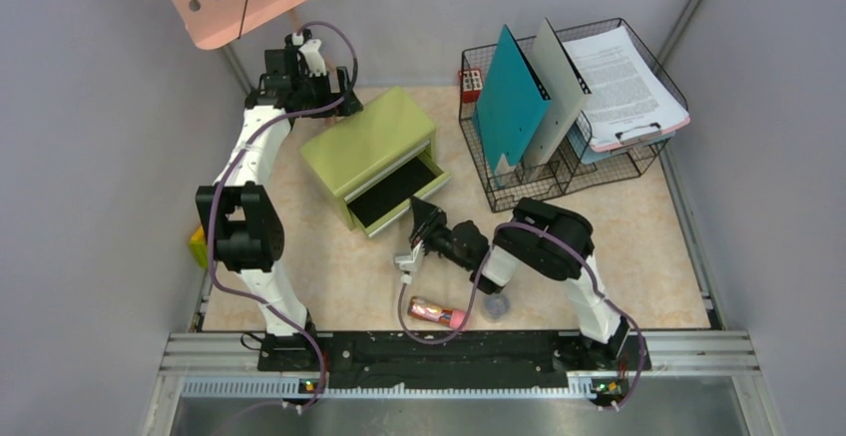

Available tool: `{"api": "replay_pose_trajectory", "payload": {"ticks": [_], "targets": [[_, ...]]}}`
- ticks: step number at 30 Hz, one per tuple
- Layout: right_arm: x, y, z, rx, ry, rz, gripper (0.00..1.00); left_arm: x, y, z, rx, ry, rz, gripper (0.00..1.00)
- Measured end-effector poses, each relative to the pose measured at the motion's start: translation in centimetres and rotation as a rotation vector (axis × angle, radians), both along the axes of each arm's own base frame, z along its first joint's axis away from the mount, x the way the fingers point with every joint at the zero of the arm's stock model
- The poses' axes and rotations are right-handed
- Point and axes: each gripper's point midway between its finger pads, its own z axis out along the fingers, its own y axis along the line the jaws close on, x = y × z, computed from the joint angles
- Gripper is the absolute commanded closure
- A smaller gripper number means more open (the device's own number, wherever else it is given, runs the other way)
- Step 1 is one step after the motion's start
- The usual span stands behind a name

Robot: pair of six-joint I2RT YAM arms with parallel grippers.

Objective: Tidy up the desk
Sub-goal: Open the drawer in the storage box, then pick up the stationery from the corner of the board.

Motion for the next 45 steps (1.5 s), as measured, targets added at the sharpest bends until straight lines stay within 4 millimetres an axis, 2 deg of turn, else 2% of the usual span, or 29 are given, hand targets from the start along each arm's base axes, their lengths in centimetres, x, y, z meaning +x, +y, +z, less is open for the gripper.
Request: {"api": "replay_pose_trajectory", "payload": {"ticks": [5,9,19,23,33,39,42,44,45], "targets": [[-1.0,-0.8,0.2,-0.010,0.007,-0.009,0.67,0.0,0.1,0.1,0.014,-0.007,-0.003,0.03],[-0.9,-1.1,-0.5,-0.043,0.028,-0.035,0.58,-0.1,0.2,0.1,0.026,-0.006,0.001,0.02],[-0.4,-2.1,-1.2,-0.080,0.068,-0.098,0.54,-0.7,1.1,0.4,0.090,0.009,0.002,0.02],[-0.5,-2.9,-0.6,-0.074,0.082,-0.123,0.53,-1.3,1.5,0.5,0.116,0.018,0.002,0.02],[-0.8,-5.5,2.5,-0.032,0.144,-0.203,0.54,-4.3,2.8,0.6,0.208,0.089,-0.012,0.02],[-0.5,-6.4,2.4,-0.048,0.331,-0.301,0.54,-6.8,3.6,0.8,0.271,0.143,-0.043,0.02],[-0.3,-6.1,4.3,-0.008,0.462,-0.346,0.54,-8.3,3.8,2.1,0.295,0.135,-0.056,0.02],[-0.6,-5.9,6.5,0.037,0.547,-0.362,0.52,-9.5,4.0,3.7,0.312,0.106,-0.055,0.02],[-1.0,-5.8,7.9,0.058,0.600,-0.365,0.47,-10.0,4.1,4.7,0.319,0.086,-0.052,0.02]]}}
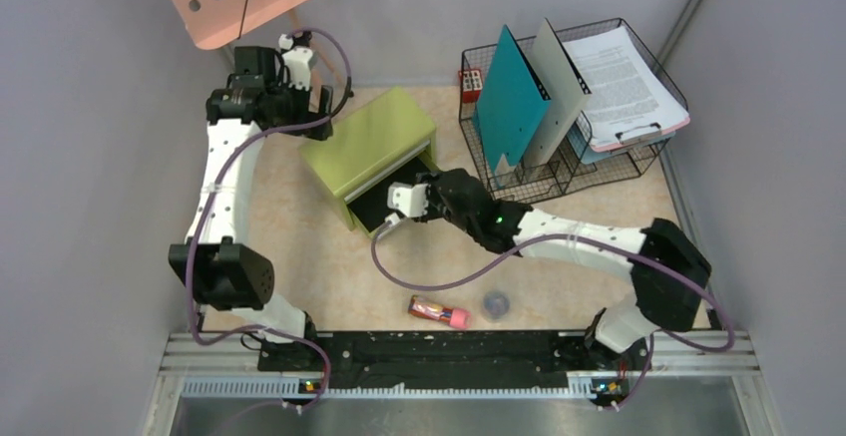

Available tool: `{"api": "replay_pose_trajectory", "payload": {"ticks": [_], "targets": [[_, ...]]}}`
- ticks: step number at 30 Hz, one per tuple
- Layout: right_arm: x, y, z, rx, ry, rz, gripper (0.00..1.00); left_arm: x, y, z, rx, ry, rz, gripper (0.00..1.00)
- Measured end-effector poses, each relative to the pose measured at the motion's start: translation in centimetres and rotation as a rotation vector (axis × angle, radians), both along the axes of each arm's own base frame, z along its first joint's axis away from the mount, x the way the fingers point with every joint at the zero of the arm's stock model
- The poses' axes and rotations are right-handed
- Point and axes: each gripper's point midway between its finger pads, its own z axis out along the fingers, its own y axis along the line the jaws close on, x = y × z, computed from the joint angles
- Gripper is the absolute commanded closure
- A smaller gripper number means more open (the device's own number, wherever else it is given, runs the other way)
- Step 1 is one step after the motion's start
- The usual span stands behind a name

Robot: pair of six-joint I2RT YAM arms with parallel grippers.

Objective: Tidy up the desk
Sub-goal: Pick up the stationery from the corner of the board.

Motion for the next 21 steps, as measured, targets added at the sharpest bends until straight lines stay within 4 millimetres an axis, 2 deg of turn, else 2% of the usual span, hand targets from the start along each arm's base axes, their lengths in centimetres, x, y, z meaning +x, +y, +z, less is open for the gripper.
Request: {"api": "replay_pose_trajectory", "payload": {"ticks": [1,4,6,7,9,10,13,16,19,21], "targets": [[-0.4,0.2,1.6,0.037,0.047,-0.006,0.39,-0.5,0.1,0.8,0.007,-0.018,0.001,0.02],[-2.2,0.4,5.1,0.135,0.182,-0.006,0.36,-2.2,0.6,3.6,0.031,-0.086,0.016,0.02],[-4.1,0.0,6.3,0.180,0.280,0.013,0.32,-3.0,0.8,5.1,0.043,-0.127,0.028,0.02],[-5.3,-0.3,6.4,0.195,0.336,0.026,0.25,-3.4,1.0,5.6,0.049,-0.141,0.035,0.02],[-7.7,-1.0,5.6,0.195,0.460,0.046,0.04,-4.1,1.2,6.0,0.057,-0.154,0.045,0.02],[-9.1,-1.3,4.8,0.186,0.534,0.059,0.02,-4.3,1.2,5.9,0.058,-0.153,0.048,0.02],[-12.4,-1.7,2.2,0.148,0.710,0.091,0.01,-4.7,1.4,4.6,0.053,-0.123,0.069,0.02],[-15.7,-2.5,-1.4,0.093,0.859,0.102,0.02,-5.2,1.6,2.2,0.049,-0.067,0.094,0.02],[-18.3,-3.2,-4.0,0.041,0.956,0.106,0.04,-5.7,1.7,0.3,0.049,-0.025,0.115,0.02],[-19.7,-3.3,-5.4,0.011,1.005,0.112,0.04,-5.8,1.7,-0.1,0.045,-0.019,0.124,0.02]]}}
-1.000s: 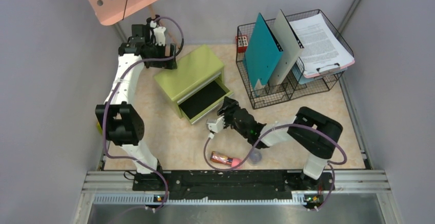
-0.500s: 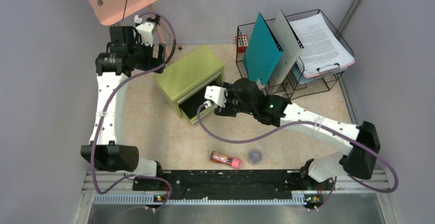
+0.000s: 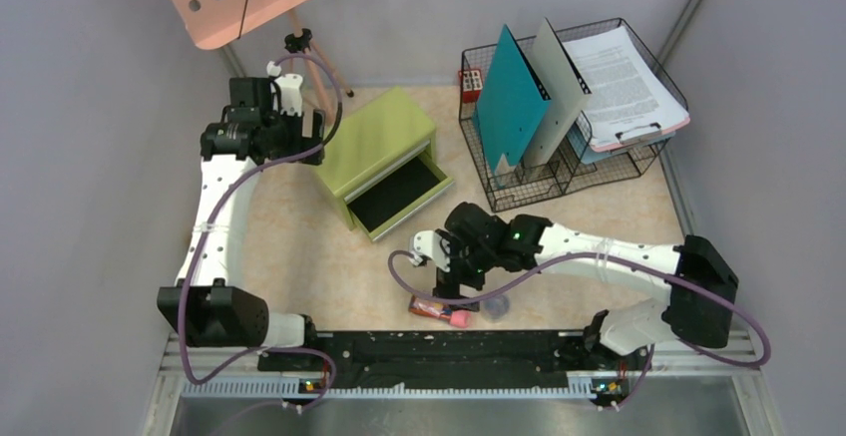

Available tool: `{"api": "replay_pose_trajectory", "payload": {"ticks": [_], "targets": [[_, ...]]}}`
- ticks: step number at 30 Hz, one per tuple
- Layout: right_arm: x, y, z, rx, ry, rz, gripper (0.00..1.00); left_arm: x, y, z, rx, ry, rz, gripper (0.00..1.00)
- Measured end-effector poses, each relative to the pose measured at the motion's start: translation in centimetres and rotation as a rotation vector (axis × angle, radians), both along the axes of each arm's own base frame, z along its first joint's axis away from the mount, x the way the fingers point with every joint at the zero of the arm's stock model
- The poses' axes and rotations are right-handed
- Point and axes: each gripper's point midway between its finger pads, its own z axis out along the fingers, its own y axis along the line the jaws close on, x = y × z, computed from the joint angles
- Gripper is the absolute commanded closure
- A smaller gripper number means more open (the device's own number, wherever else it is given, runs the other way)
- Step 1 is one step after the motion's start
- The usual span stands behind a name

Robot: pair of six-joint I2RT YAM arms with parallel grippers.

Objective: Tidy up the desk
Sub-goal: Pick up the stationery from the corner of the board, then place the stationery in the drawer.

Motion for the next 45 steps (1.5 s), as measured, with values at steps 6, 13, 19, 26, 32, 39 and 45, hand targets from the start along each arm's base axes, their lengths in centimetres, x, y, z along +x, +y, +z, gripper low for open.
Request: {"api": "replay_pose_trajectory", "payload": {"ticks": [6,13,19,26,32,39,45], "targets": [[-2.3,0.6,-3.2,-0.052,0.073,0.028,0.04,0.2,-0.2,1.0,-0.022,-0.046,0.019,0.02],[-2.5,2.1,-5.0,-0.075,0.054,0.032,0.04,0.7,-0.3,1.7,-0.033,-0.089,0.024,0.02],[-1.6,2.8,-7.0,-0.102,0.033,0.006,0.08,0.7,-0.3,2.8,-0.039,-0.138,0.025,0.02],[-1.1,3.5,-9.0,-0.127,0.011,-0.010,0.43,0.5,-0.4,4.6,-0.040,-0.232,0.022,0.02],[0.0,2.9,-9.2,-0.174,-0.052,-0.027,0.92,0.9,-0.7,4.8,-0.051,-0.253,0.006,0.02],[5.2,5.2,-3.0,-0.142,-0.237,-0.007,1.00,0.7,-0.7,4.1,-0.056,-0.266,0.008,0.02],[11.9,7.4,4.7,-0.055,-0.478,0.033,1.00,0.0,-0.7,5.4,-0.067,-0.322,0.018,0.02]]}}
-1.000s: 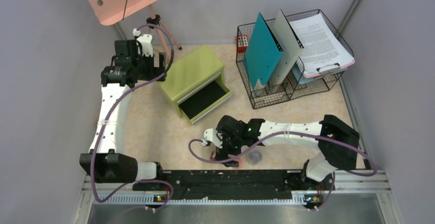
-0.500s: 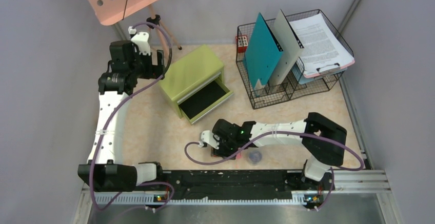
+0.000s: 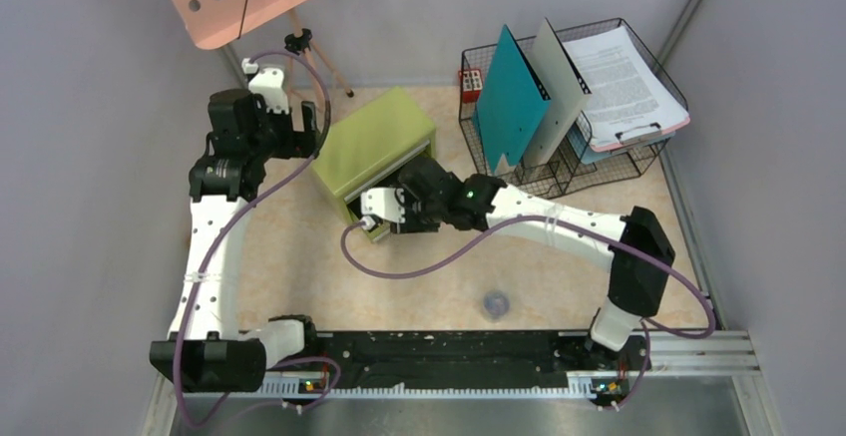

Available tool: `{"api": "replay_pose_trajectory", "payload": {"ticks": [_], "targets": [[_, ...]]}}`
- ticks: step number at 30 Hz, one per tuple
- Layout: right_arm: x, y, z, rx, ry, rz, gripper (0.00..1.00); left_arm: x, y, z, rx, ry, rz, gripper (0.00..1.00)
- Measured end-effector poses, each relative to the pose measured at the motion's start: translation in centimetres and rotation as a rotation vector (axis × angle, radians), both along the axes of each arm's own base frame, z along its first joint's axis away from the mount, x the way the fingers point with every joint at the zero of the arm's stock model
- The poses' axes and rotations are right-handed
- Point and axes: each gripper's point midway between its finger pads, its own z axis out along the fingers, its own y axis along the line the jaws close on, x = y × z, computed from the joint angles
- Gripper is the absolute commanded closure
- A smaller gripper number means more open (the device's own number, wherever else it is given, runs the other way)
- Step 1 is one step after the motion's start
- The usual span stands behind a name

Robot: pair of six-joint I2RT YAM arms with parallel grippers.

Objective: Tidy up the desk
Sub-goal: Place the stationery in the drawer.

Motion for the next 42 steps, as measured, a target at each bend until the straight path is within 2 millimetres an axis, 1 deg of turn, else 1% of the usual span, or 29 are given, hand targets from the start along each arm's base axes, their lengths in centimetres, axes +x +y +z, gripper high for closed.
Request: {"api": "replay_pose_trajectory", "payload": {"ticks": [1,3,5,6,11,13,14,16,19,23,24,30,32,36,37,39,42], "targets": [[1.1,0.1,0.8,-0.002,-0.034,0.011,1.00,0.0,0.0,0.2,-0.004,-0.008,0.003,0.02],[3.0,0.4,1.7,-0.019,-0.096,0.033,1.00,0.1,0.0,0.5,-0.016,-0.017,0.010,0.02],[4.7,0.6,1.7,-0.058,-0.152,0.059,1.00,0.2,0.0,0.5,-0.025,-0.018,0.015,0.02],[5.5,0.7,1.0,-0.092,-0.177,0.080,1.00,0.2,0.0,0.5,-0.030,-0.016,0.017,0.02],[6.5,1.0,-3.2,-0.243,-0.218,0.202,1.00,0.4,-0.1,0.5,-0.045,-0.013,0.020,0.02],[6.8,1.1,-4.5,-0.288,-0.229,0.246,1.00,0.5,-0.1,0.4,-0.048,-0.009,0.018,0.02],[7.1,1.2,-4.9,-0.303,-0.241,0.264,1.00,0.5,-0.1,0.3,-0.049,-0.006,0.017,0.02],[7.5,1.4,-4.8,-0.311,-0.266,0.287,1.00,0.6,-0.1,0.2,-0.050,-0.003,0.017,0.02],[8.2,2.2,-4.1,-0.307,-0.311,0.313,1.00,0.6,-0.1,0.2,-0.050,-0.002,0.018,0.02],[8.6,2.7,-3.9,-0.308,-0.339,0.334,1.00,0.6,0.0,0.2,-0.052,-0.003,0.022,0.02],[8.7,2.7,-4.0,-0.311,-0.344,0.339,0.97,0.6,0.0,0.2,-0.052,-0.002,0.023,0.02],[9.6,3.1,-4.3,-0.318,-0.375,0.339,0.72,0.6,0.0,0.2,-0.055,-0.001,0.020,0.01],[9.9,3.2,-4.2,-0.312,-0.388,0.331,0.69,0.6,0.0,0.3,-0.056,-0.003,0.018,0.02],[10.0,3.4,-3.9,-0.295,-0.394,0.314,0.67,0.9,-0.1,0.3,-0.056,-0.001,0.017,0.01],[10.0,3.4,-3.9,-0.292,-0.390,0.309,0.64,0.9,0.0,0.3,-0.057,0.000,0.018,0.01],[10.0,3.5,-3.9,-0.286,-0.384,0.303,0.55,1.0,0.0,0.2,-0.057,0.003,0.018,0.01],[10.0,3.5,-3.9,-0.283,-0.384,0.294,0.52,1.1,-0.1,0.2,-0.058,0.005,0.017,0.02]]}}
